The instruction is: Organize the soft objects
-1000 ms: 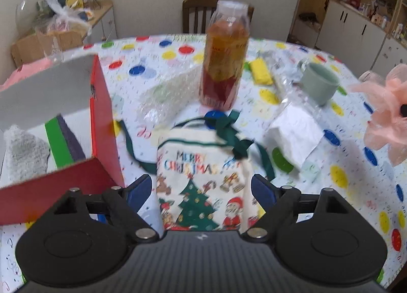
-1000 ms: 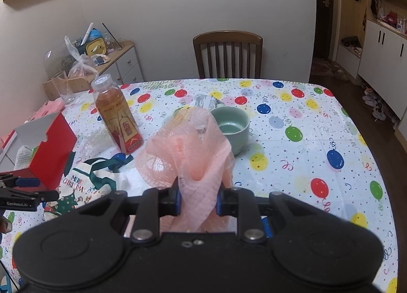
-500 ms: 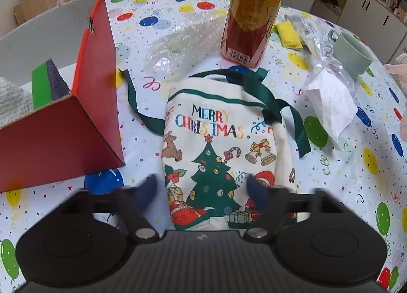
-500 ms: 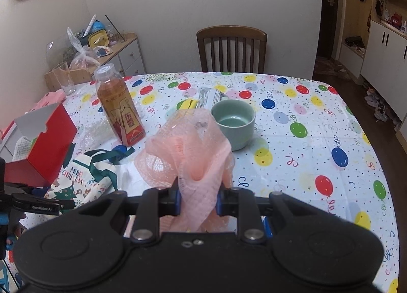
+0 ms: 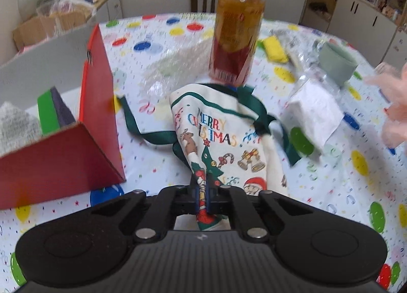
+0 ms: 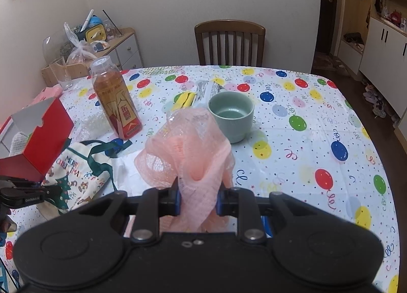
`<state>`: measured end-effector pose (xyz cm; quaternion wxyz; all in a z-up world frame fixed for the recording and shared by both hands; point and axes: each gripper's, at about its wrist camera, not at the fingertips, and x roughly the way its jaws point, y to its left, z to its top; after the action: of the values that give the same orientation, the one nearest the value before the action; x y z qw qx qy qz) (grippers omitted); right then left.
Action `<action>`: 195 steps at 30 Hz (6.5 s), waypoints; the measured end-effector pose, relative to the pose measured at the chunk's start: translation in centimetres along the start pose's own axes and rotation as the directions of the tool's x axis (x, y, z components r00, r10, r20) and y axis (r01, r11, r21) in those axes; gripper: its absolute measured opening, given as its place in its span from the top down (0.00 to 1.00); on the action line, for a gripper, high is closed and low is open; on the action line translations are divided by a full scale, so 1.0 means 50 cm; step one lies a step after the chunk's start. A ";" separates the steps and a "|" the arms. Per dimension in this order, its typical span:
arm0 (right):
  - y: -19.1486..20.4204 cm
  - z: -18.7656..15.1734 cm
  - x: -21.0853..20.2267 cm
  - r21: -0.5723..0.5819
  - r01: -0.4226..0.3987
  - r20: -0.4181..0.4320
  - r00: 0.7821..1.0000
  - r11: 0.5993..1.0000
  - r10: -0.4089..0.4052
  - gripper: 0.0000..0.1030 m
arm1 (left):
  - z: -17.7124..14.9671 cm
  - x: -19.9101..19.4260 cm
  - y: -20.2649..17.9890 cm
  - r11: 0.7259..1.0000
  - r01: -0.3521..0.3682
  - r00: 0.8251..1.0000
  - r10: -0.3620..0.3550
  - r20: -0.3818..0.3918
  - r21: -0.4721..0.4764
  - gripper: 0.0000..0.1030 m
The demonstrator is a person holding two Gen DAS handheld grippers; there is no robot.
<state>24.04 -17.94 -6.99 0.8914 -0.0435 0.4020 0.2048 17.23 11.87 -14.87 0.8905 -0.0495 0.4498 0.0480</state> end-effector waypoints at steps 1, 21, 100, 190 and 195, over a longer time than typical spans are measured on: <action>0.002 0.001 0.000 -0.003 0.000 0.001 1.000 1.000 0.000 0.78 | 0.003 -0.008 -0.002 1.000 0.000 1.000 0.000 0.013 0.003 0.96; 0.100 0.058 -0.028 -0.068 -0.103 0.039 0.994 0.992 0.106 0.78 | 0.096 -0.228 0.019 0.996 0.085 0.959 -0.071 0.273 -0.041 0.97; 0.746 0.220 0.326 -0.469 -0.254 -0.154 0.967 0.846 0.205 0.62 | 0.074 -0.090 0.536 0.939 -0.300 0.948 0.312 0.053 -0.168 0.97; -0.005 0.095 0.039 0.039 -0.081 0.100 0.992 0.996 0.077 0.03 | 0.103 -0.088 -0.198 0.959 0.256 0.929 -0.278 0.246 0.119 0.00; -0.014 0.117 0.090 0.024 -0.094 0.075 0.993 0.995 0.092 0.07 | 0.099 -0.038 -0.220 0.975 0.196 0.950 -0.215 0.226 0.103 0.00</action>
<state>31.07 -15.66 -6.41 0.8955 -0.0047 0.3734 0.2421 21.49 1.55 -9.94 0.9389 -0.0548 0.3349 -0.0572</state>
